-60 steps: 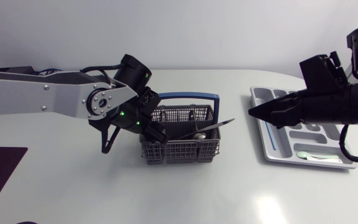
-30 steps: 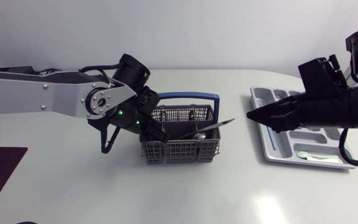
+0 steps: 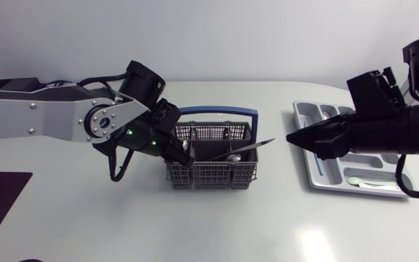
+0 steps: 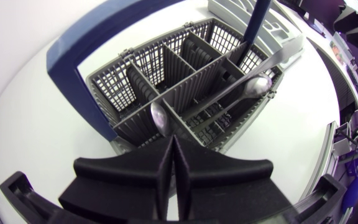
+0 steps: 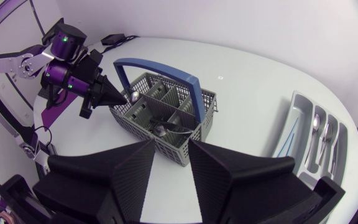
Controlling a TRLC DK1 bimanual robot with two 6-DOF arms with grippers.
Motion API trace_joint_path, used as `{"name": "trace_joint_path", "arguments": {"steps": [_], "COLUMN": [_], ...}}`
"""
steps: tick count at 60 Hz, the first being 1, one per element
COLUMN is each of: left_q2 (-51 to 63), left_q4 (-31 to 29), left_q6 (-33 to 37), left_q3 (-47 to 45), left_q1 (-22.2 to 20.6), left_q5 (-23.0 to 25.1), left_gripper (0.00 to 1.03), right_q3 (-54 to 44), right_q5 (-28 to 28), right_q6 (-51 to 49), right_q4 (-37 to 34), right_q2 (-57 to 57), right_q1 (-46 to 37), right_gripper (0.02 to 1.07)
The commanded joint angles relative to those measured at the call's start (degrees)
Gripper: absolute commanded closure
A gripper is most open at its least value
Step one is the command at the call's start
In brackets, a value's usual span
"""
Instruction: Sort the cutlery from the basket into the organizer compartments.
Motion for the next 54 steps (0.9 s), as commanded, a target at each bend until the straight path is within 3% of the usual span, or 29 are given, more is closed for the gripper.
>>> {"name": "trace_joint_path", "arguments": {"steps": [1, 13, 22, 35, 43, 54], "left_q2": [-1.0, 0.0, 0.0, 0.1, 0.7, 2.0], "left_q4": [0.6, 2.4, 3.6, 3.8, 3.9, 3.9], "left_q6": [-0.2, -1.0, -1.6, -2.7, -2.8, -3.2], "left_q3": [-0.9, -0.6, -0.9, -1.3, -1.1, -0.5], "left_q1": [0.5, 1.0, 2.2, 3.0, 2.8, 2.5], "left_q5": [1.1, 1.5, 1.5, 2.0, 2.0, 2.1], "left_gripper": [1.00, 0.99, 0.84, 0.84, 0.70, 0.69], "right_q3": [-1.3, -1.6, -1.8, -1.8, -2.1, -2.0], "right_q5": [0.0, 0.1, 0.1, 0.1, 0.1, 0.1], "right_q6": [1.4, 1.3, 1.3, 1.3, 1.3, 1.3], "right_q4": [0.0, -0.2, -0.1, 0.0, 0.0, -0.2], "right_q2": [-0.6, -1.2, -1.1, -1.0, -1.1, -1.3], "right_q1": [0.5, 0.6, 0.5, 0.6, 0.6, 0.6], "right_gripper": [0.65, 0.65, 0.65, 0.65, 0.65, 0.65]}}
